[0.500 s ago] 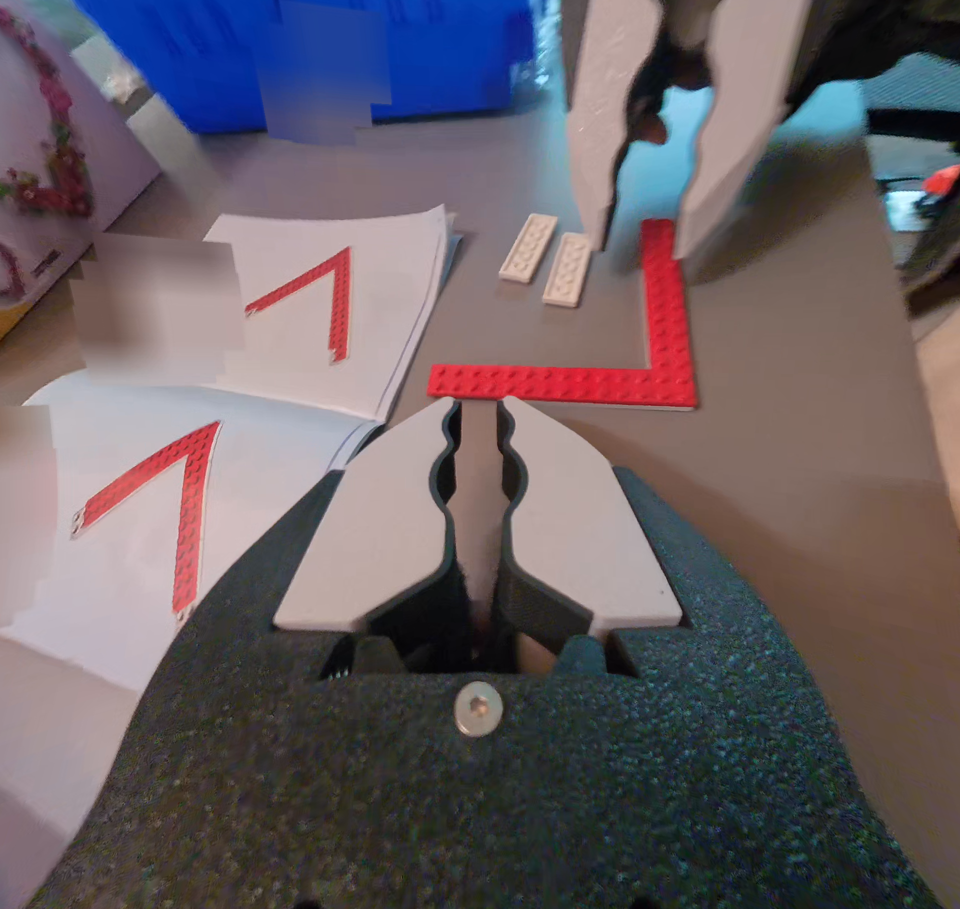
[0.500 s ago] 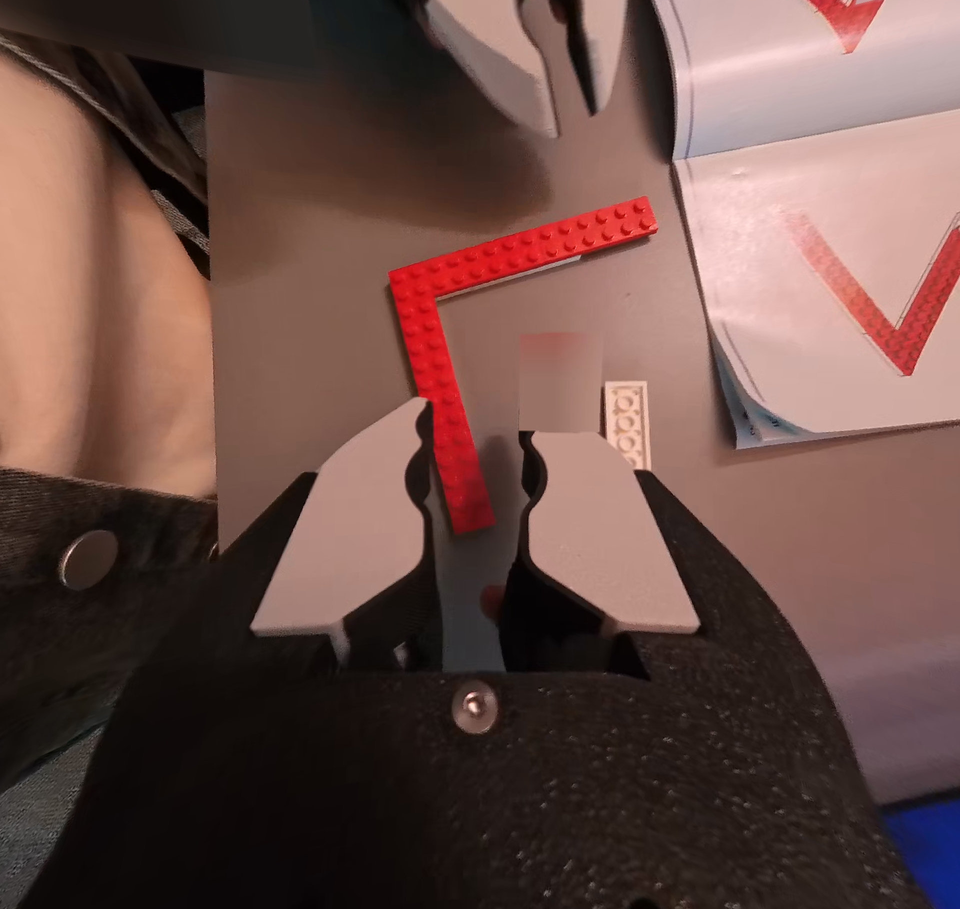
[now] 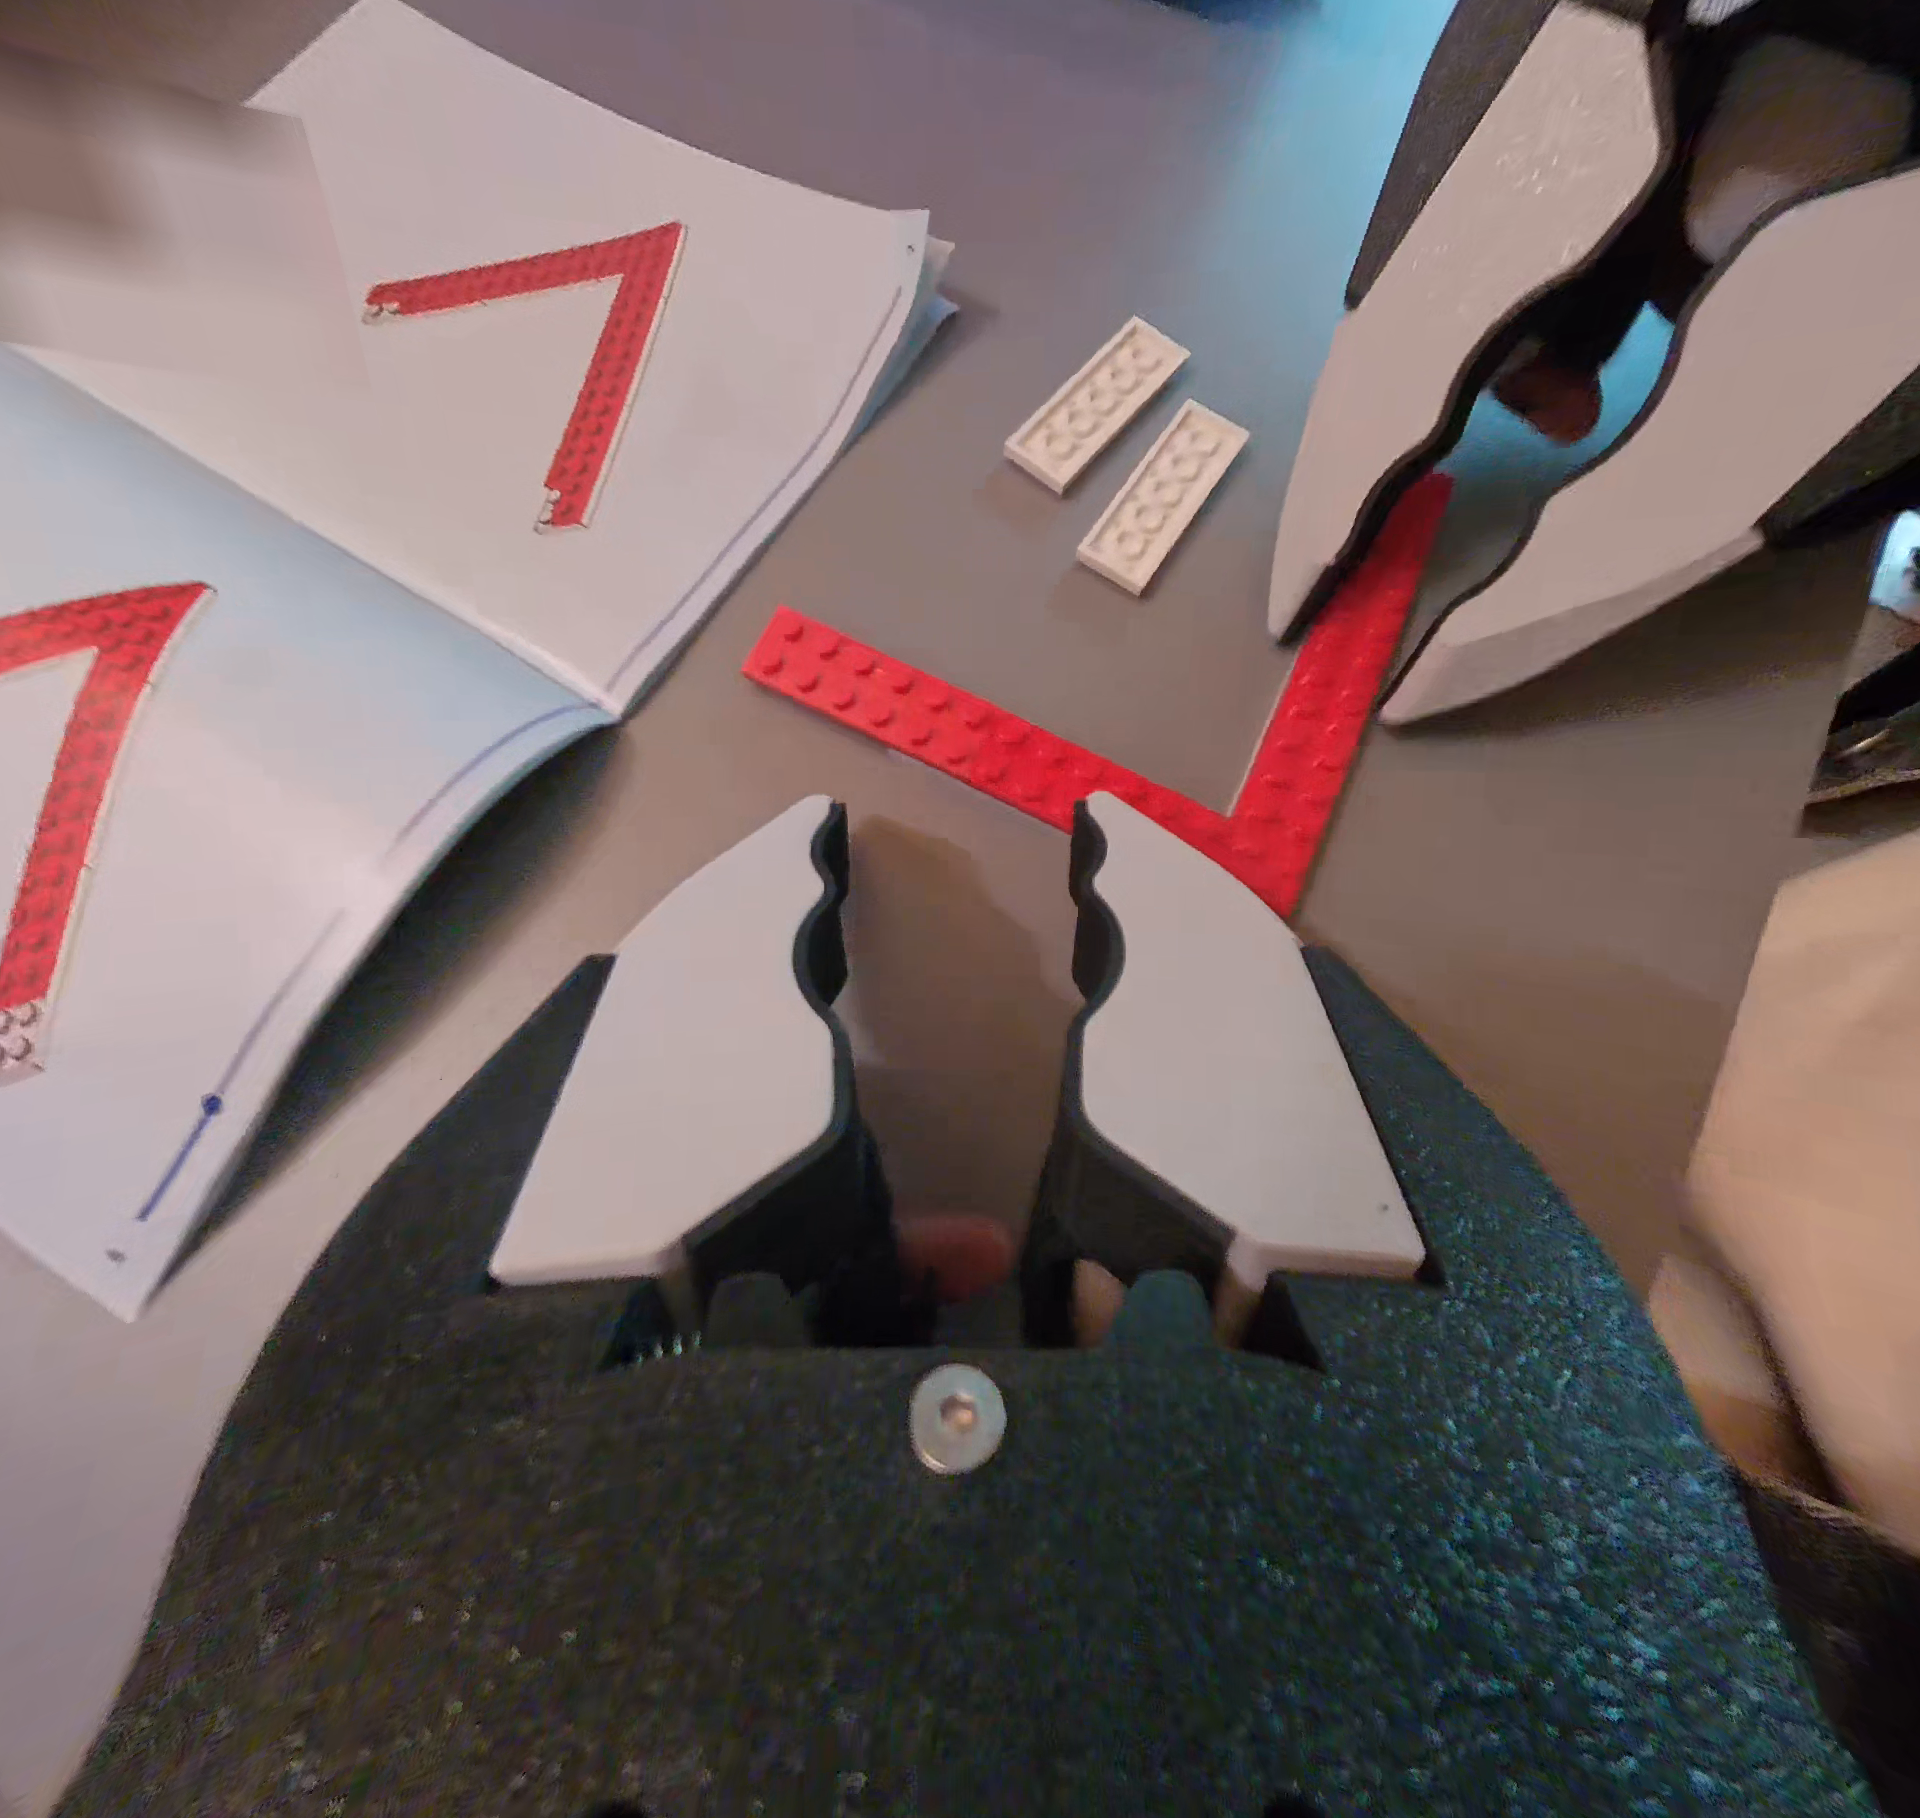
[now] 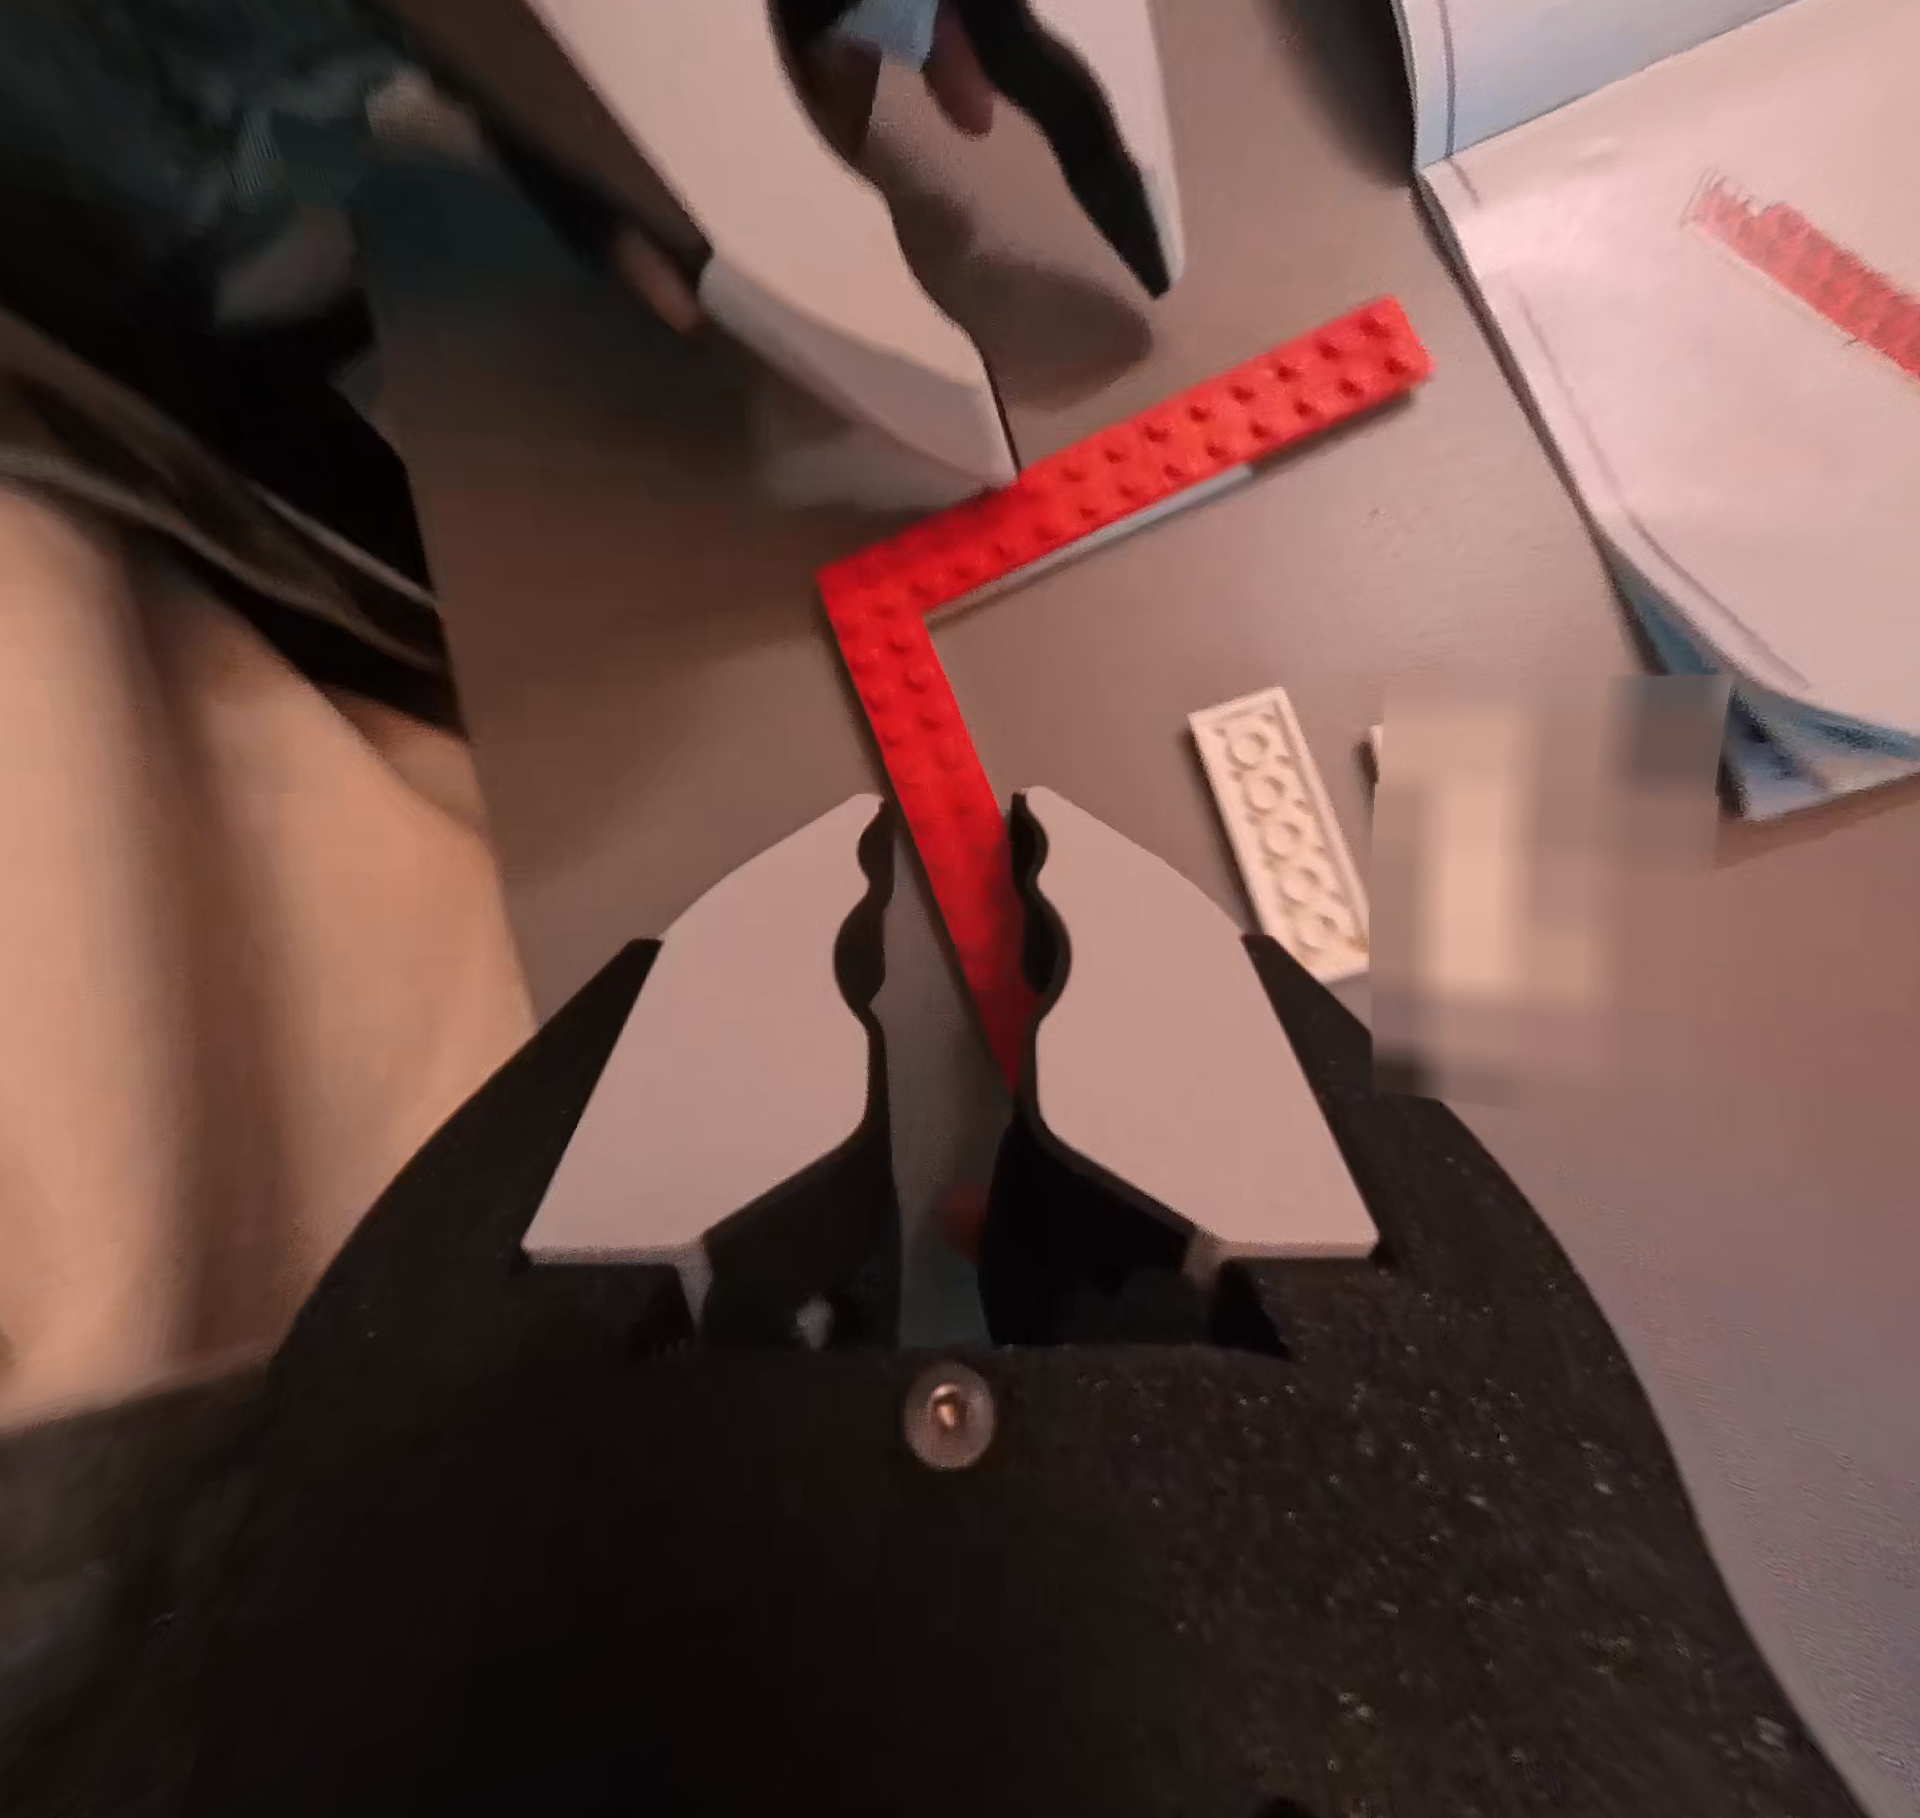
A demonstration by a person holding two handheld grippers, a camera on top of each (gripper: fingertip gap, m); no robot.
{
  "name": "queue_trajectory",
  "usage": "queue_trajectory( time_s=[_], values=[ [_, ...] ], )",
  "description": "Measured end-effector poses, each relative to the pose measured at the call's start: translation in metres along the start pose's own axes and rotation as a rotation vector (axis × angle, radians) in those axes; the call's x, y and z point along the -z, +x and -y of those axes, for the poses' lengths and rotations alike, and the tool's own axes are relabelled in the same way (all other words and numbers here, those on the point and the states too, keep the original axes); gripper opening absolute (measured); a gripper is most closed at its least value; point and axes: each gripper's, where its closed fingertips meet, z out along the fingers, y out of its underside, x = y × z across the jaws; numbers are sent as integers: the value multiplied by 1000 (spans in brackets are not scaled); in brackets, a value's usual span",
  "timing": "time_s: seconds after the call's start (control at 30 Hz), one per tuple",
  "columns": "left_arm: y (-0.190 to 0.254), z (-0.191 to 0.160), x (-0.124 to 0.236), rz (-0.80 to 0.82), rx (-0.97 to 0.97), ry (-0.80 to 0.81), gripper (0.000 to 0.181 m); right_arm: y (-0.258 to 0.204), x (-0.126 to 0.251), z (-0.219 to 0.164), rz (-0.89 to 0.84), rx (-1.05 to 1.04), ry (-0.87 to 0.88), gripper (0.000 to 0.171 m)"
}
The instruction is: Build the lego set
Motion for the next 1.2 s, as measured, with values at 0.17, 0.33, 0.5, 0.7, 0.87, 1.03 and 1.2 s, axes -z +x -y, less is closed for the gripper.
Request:
queue_trajectory(
  time_s=[0.17,0.33,0.5,0.7,0.87,1.03,1.2],
  values=[
    [11,5,7,17,42,51,39,-27,-8,15,62,-37,103,30],
    [25,7,6,31,-51,26,39,-18,25,-6,-12,17,162,30],
    [19,15,4,145,-247,-23,33,-7,37,-25,-114,75,141,26],
    [28,14,-7,32,-266,-194,62,-5,51,-29,-182,215,91,25],
    [23,7,-18,-4,-253,-299,43,-2,61,-31,-230,255,101,25],
    [28,4,-21,-84,-205,-305,18,6,60,-37,-215,221,108,25],
    [22,-2,-13,-129,-248,-293,17,17,52,-31,-184,248,115,26]
  ],
)
